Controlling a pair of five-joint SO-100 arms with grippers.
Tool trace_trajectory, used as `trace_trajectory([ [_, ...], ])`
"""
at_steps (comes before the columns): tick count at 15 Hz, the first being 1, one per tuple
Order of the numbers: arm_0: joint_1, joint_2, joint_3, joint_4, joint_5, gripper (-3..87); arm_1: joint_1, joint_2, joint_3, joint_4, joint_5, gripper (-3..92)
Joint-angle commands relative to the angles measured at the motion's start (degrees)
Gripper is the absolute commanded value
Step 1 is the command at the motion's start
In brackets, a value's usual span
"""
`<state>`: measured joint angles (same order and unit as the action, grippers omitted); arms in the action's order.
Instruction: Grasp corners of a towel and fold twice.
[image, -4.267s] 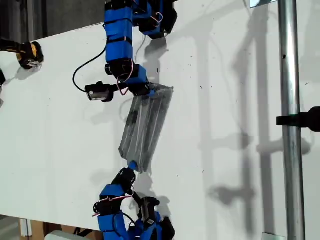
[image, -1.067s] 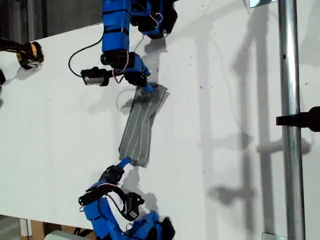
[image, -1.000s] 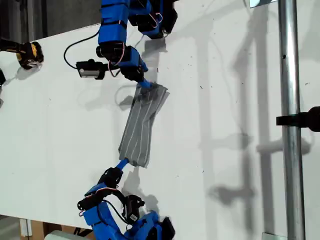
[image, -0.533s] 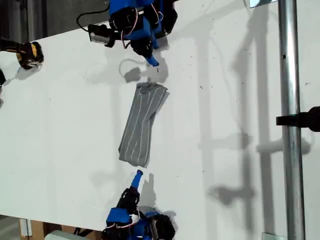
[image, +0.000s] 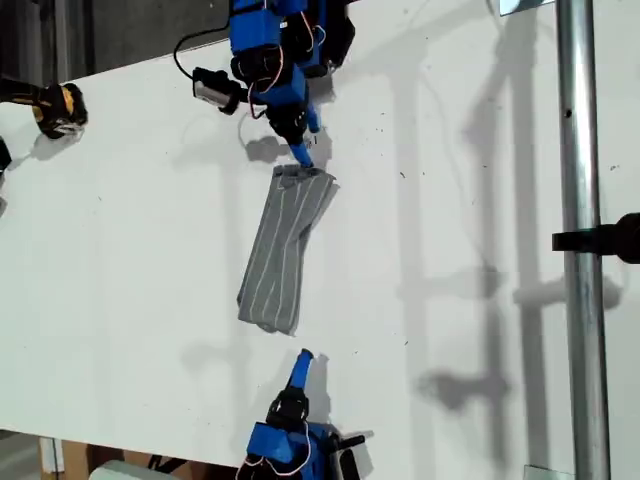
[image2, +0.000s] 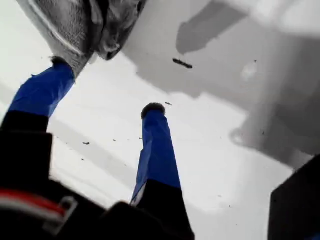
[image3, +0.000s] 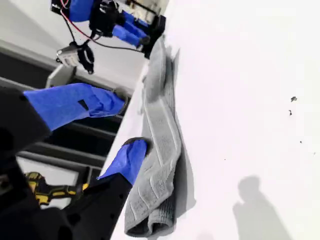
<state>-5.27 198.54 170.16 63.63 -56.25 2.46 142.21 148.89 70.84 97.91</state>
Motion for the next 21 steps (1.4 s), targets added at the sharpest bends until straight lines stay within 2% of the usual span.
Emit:
trace_trajectory([
  [1,0.6,0.5,-0.6,0.3,-1.1,13.8,5.7,-5.7,-1.8,-6.9,-4.6,31.6],
  [4,1.3,0.5,-0.4,0.3,-1.6,13.6,8.8,-16.0,-4.7,-16.5,-7.4,31.8],
  [9,1.3,0.5,-0.3,0.6,-1.8,13.6,8.4,-39.8,-13.6,-33.3,-8.6,32.5],
  [13,1.8,0.5,-0.3,0.8,-2.0,13.5,9.4,-48.3,-22.0,-31.6,-10.5,32.3],
  [18,1.7,0.5,-0.3,0.9,-1.8,13.5,6.8,-34.4,-25.8,-8.5,-10.4,33.0],
  [19,1.6,0.5,-0.3,0.9,-1.7,13.5,6.3,-31.5,-24.9,-6.1,-10.2,32.9],
  [21,1.5,0.5,-0.3,0.9,-1.6,13.5,6.7,-30.9,-21.9,-9.1,-10.1,32.7],
])
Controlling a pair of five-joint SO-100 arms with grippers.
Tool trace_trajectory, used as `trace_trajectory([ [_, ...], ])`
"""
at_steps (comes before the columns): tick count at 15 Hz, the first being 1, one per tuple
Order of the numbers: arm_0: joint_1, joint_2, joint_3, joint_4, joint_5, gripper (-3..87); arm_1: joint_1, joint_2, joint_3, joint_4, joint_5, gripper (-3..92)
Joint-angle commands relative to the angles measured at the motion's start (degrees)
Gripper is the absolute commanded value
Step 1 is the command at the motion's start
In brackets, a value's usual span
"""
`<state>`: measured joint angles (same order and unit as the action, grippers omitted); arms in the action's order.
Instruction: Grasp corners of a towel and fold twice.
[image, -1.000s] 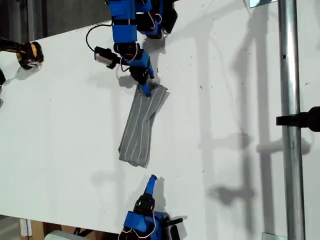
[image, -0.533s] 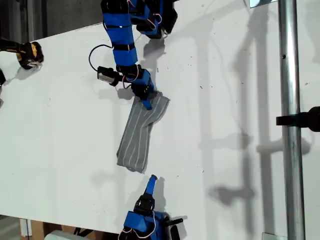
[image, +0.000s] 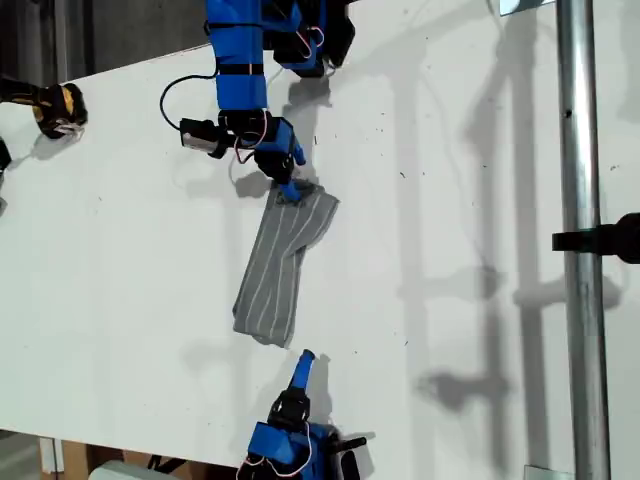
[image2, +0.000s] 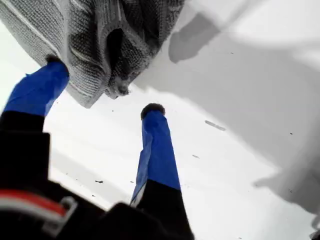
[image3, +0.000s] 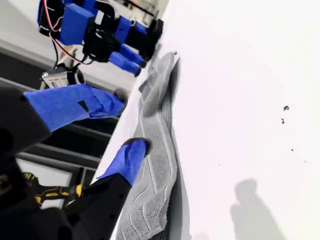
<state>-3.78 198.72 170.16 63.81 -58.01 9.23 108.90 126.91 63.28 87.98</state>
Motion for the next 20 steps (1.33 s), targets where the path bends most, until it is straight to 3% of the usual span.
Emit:
trace_trajectory([
  [1,0.0,0.4,-0.3,0.8,0.0,13.5,0.5,-0.5,0.9,-5.8,-0.5,32.6],
  [4,0.8,0.4,-0.4,0.8,-0.6,13.4,1.8,-13.0,-2.8,-14.7,-2.2,32.8],
  [7,0.4,0.4,-0.4,0.9,-0.5,13.4,2.5,-24.3,-11.4,-14.4,-4.0,32.4],
  [12,-0.2,0.4,-0.4,1.0,-0.6,13.5,3.8,-26.7,-16.3,-13.5,-7.7,1.4],
  [14,-0.4,0.4,-0.4,1.0,-0.6,13.5,4.6,-23.2,-17.0,-7.2,-10.6,-0.1],
  [16,-0.4,0.4,-0.8,1.1,-0.6,13.5,3.3,-14.4,-15.6,6.1,-11.3,-0.1],
  [19,-0.4,0.4,-0.6,1.1,-0.7,13.5,-5.7,4.7,-15.4,38.1,-1.2,-0.1],
  [20,-0.6,0.4,-0.5,1.1,-0.6,13.5,-8.5,11.3,-13.6,40.4,1.5,-0.1],
])
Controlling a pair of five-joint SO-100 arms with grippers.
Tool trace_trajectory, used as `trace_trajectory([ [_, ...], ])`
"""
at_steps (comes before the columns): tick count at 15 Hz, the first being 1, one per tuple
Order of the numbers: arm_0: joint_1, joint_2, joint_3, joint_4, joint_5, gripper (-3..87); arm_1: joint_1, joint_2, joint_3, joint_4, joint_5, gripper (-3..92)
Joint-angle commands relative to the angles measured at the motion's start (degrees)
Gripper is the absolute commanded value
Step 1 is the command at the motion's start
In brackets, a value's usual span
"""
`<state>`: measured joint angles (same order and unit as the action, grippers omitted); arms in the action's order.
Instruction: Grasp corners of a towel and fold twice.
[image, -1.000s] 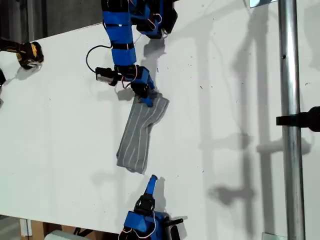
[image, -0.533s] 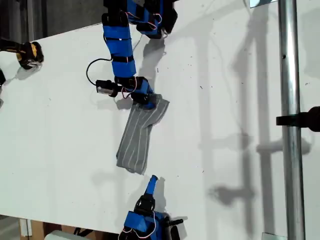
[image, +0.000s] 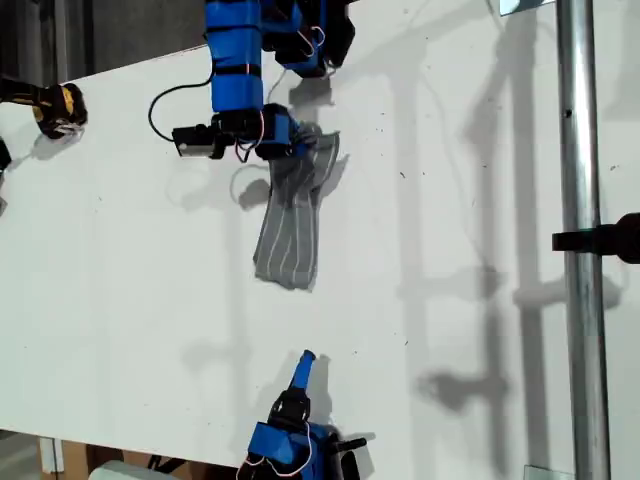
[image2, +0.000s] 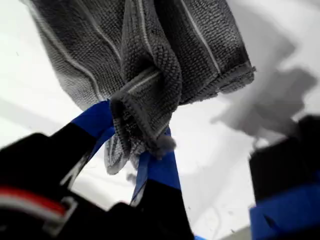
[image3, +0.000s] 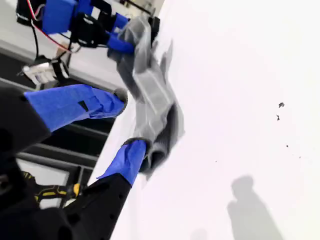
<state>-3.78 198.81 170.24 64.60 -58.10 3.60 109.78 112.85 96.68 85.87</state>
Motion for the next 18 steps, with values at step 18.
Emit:
trace_trajectory([
  [18,-0.5,0.3,-1.7,0.6,-1.1,13.5,5.9,24.6,27.4,-63.8,-8.3,-0.1],
])
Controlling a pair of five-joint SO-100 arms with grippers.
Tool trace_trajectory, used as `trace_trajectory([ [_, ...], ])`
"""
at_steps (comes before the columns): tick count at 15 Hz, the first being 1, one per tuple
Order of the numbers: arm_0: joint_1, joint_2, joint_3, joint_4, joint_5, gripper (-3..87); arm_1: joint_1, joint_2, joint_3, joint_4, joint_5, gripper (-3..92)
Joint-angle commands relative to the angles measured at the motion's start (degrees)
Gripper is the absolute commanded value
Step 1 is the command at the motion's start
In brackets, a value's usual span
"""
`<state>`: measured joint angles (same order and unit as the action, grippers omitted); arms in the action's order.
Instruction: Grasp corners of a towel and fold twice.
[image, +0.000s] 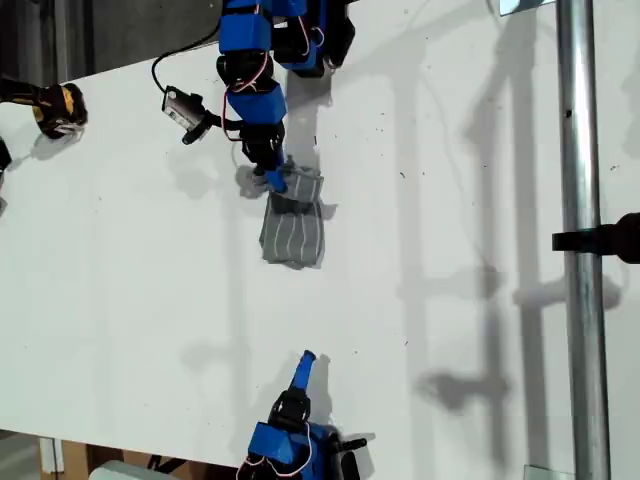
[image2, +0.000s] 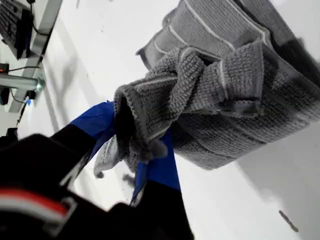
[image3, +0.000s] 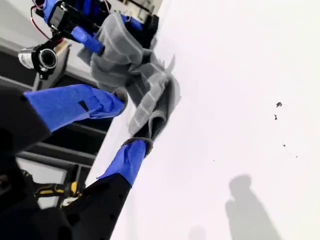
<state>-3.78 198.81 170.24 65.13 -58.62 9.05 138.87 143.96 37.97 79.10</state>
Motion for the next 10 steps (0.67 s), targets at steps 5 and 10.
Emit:
trace_trajectory([
  [5,-0.5,0.3,-1.6,0.1,-0.8,13.4,0.5,-27.8,-19.3,-14.2,-5.8,-0.1],
  [10,-0.3,0.3,-1.5,0.1,-1.1,13.4,0.5,-41.5,-33.2,-14.3,-8.3,-0.1],
])
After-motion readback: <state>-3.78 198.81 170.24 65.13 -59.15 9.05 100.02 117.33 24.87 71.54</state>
